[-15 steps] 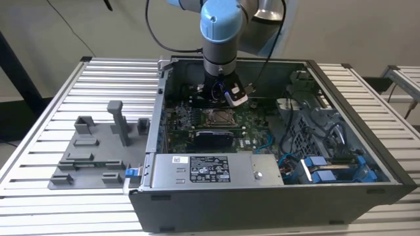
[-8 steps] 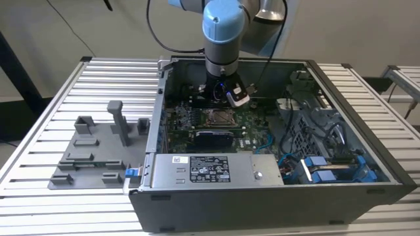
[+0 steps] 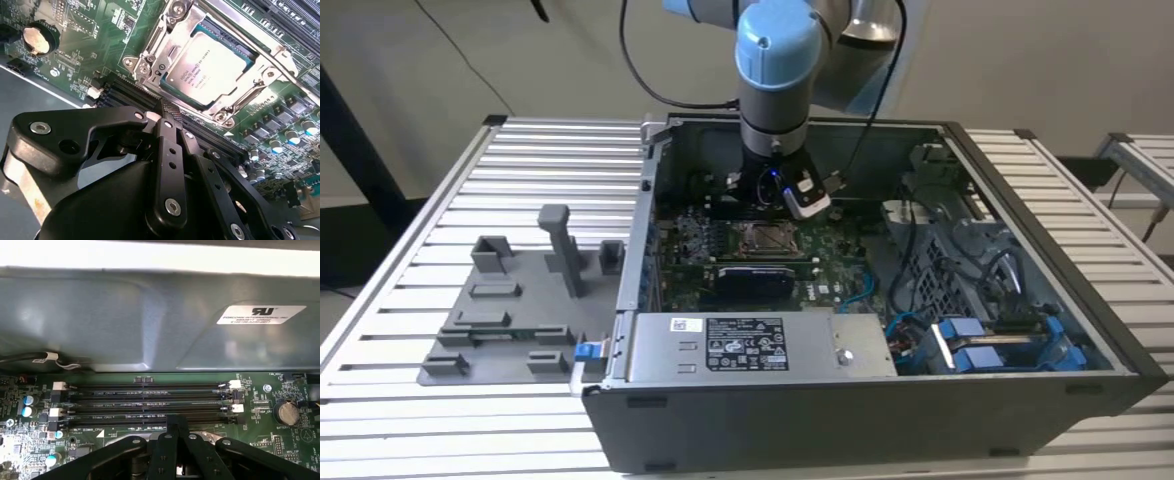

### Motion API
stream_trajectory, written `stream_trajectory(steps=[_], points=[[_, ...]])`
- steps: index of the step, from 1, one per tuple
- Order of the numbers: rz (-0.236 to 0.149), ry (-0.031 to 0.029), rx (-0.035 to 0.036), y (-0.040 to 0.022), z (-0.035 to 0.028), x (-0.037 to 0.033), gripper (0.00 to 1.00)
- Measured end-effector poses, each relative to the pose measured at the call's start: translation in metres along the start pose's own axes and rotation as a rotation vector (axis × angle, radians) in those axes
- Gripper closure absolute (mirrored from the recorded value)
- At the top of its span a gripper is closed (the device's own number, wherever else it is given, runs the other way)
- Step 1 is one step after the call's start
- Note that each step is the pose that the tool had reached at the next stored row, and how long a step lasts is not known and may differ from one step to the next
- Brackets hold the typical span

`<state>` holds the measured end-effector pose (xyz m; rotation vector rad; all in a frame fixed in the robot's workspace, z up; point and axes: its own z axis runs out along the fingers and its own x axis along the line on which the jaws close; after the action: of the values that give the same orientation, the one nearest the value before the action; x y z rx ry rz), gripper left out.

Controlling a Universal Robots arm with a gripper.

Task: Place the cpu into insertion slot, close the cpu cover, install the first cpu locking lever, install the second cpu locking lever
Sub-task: 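Install the first cpu locking lever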

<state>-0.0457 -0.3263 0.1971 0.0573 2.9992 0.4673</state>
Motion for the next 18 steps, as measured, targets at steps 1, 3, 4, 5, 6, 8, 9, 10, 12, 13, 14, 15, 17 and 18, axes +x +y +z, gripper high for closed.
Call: stream_trajectory(steps=[1,3,4,5,6,8,9,10,12,13,14,15,17,18], points=[[0.000,0.0000,-0.0005,-0.0001,0.0001,-0.0002,0.89],[0.000,-0.0004,-0.0017,-0.0002,0.0005,-0.0007,0.89],[0.000,-0.0006,-0.0024,-0.0002,0.0006,-0.0008,0.89],[0.000,-0.0009,-0.0033,-0.0003,0.0007,-0.0009,0.89],[0.000,-0.0009,-0.0038,-0.0003,0.0007,-0.0010,0.89],[0.000,-0.0009,-0.0046,-0.0008,0.0006,-0.0011,0.89],[0.000,-0.0008,-0.0048,-0.0011,0.0004,-0.0011,0.89],[0.000,-0.0007,-0.0052,-0.0014,0.0003,-0.0011,0.89],[0.000,-0.0008,-0.0054,-0.0024,0.0000,-0.0012,0.89],[0.000,-0.0008,-0.0055,-0.0026,0.0000,-0.0011,0.89],[0.000,-0.0008,-0.0055,-0.0028,-0.0001,-0.0011,0.89],[0.000,-0.0008,-0.0056,-0.0028,-0.0001,-0.0012,0.89],[0.000,-0.0007,-0.0064,-0.0030,-0.0003,-0.0012,0.89],[0.000,-0.0007,-0.0068,-0.0033,-0.0004,-0.0012,0.89]])
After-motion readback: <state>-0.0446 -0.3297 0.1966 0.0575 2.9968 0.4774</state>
